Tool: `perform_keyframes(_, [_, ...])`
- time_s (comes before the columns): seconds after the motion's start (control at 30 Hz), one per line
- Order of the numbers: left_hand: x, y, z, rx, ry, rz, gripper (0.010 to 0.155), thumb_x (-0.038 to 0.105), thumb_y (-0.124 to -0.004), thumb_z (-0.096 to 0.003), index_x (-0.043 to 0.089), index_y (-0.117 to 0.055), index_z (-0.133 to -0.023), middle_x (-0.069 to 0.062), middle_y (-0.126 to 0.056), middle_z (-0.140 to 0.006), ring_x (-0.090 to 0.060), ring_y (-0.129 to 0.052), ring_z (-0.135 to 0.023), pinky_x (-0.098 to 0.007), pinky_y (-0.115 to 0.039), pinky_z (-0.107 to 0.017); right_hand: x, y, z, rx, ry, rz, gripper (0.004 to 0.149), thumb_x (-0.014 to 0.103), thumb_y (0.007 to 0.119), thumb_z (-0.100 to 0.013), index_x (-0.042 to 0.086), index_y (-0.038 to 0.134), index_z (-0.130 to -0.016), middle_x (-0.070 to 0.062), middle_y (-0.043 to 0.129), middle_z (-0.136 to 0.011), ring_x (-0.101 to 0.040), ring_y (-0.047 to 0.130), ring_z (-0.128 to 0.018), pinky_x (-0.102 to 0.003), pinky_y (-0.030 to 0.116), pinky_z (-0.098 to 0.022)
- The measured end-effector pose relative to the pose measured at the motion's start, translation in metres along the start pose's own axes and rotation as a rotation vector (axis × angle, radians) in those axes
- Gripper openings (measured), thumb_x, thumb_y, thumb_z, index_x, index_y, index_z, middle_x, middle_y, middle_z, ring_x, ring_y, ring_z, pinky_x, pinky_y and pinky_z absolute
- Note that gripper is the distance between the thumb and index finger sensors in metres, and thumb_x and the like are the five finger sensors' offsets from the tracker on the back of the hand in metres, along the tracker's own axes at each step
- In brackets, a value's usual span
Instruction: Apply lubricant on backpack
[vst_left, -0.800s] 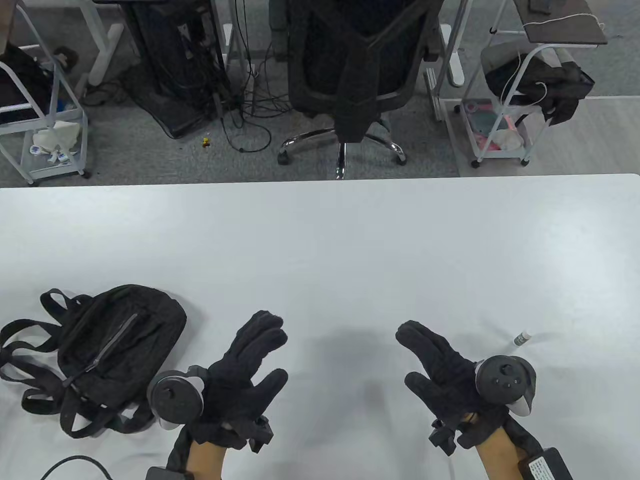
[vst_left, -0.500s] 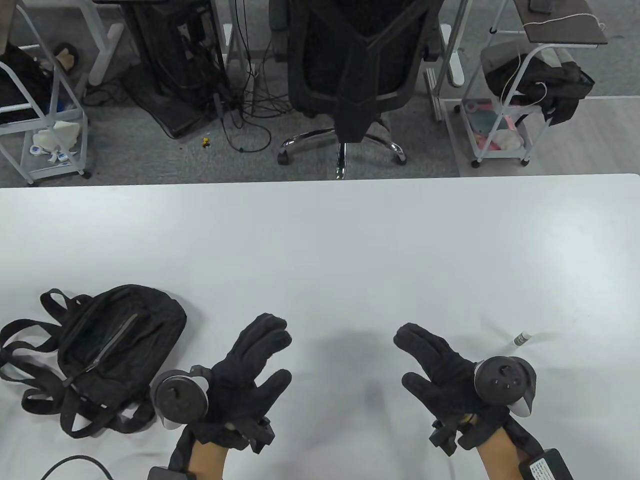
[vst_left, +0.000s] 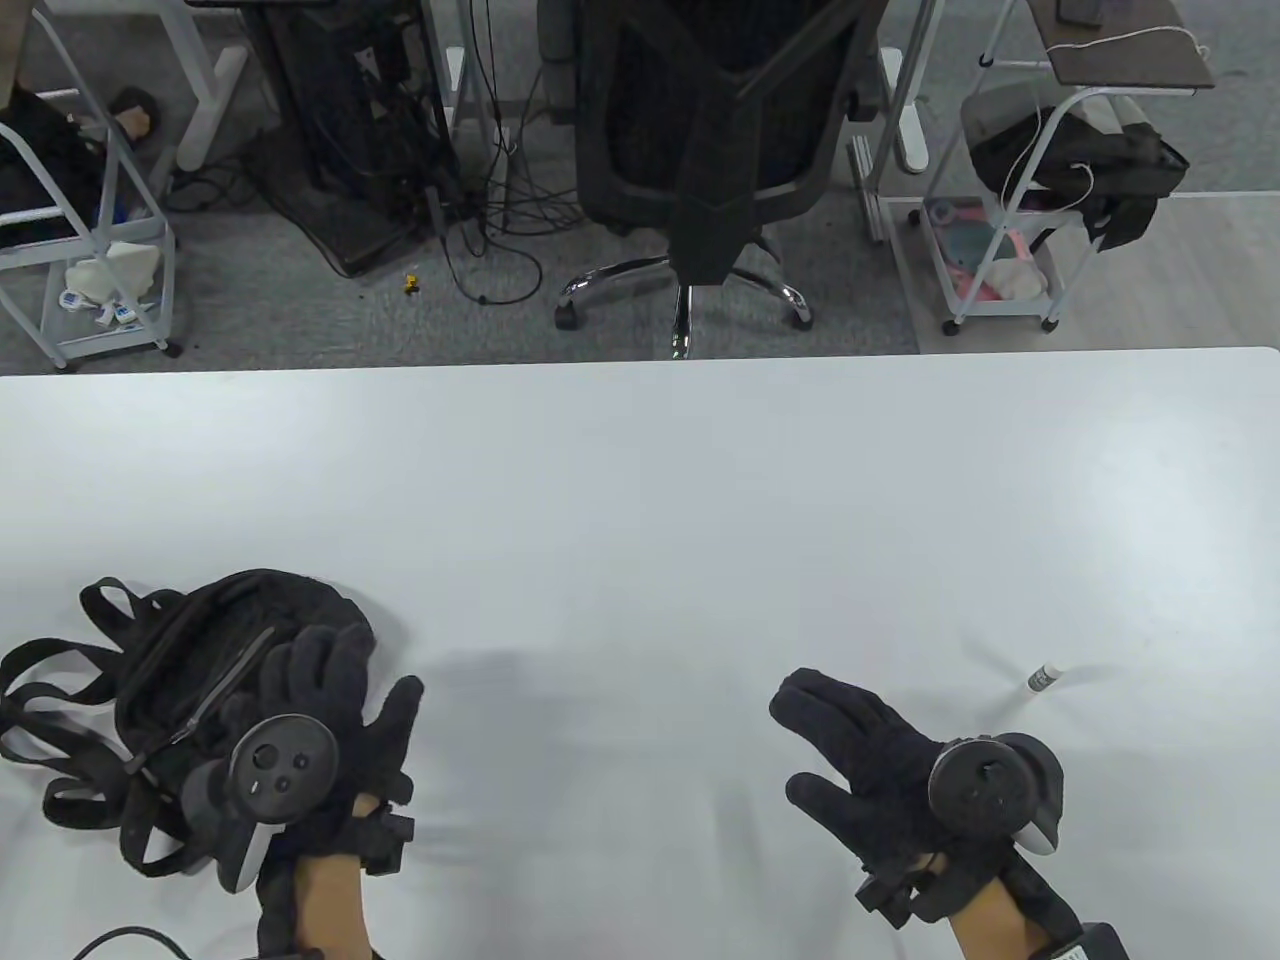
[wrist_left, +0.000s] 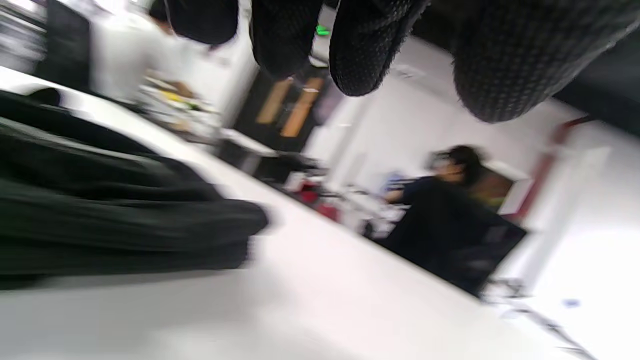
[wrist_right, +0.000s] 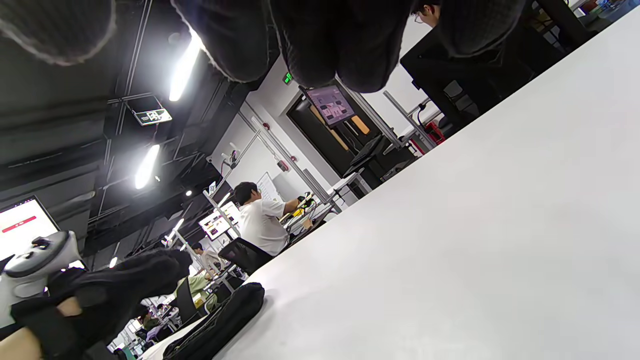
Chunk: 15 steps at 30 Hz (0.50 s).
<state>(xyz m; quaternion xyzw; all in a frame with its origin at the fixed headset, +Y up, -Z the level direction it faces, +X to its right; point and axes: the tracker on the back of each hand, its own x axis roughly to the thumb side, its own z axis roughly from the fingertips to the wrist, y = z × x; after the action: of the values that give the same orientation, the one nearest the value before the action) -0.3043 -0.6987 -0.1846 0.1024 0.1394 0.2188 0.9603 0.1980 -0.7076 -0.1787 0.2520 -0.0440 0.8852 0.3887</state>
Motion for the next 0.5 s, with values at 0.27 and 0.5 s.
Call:
perform_keyframes(0.27, [-0.062,-0.007,-0.008,-0.025,0.437,0.051,0.076,0.043,-0.089,-0.0482,0.019,-0.056,-0.112,-0.033,-0.029,-0.112,-0.074,-0.036,-0.095,-0.087,-0.035,-0.058,0.0,0.007,-0.002,0.047,0.005,0.043,0.072,0.075,0.065,-0.046,0.038,0.059,-0.108,-0.002,0.059,-0.114,-0.036,0.071,-0.106,-0.068,0.055,-0.07])
perform_keyframes(0.5, [-0.078,-0.031,-0.014,-0.067,0.523,0.013,0.088,0.052,-0.099,-0.0417,0.02,-0.057,-0.112,-0.031,-0.031,-0.112,-0.071,-0.042,-0.096,-0.087,-0.052,-0.057,-0.004,0.014,-0.004,0.089,0.032,0.076,0.071,0.074,0.066,-0.046,0.037,0.06,-0.107,-0.002,0.059,-0.114,-0.036,0.071,-0.105,-0.069,0.055,-0.07])
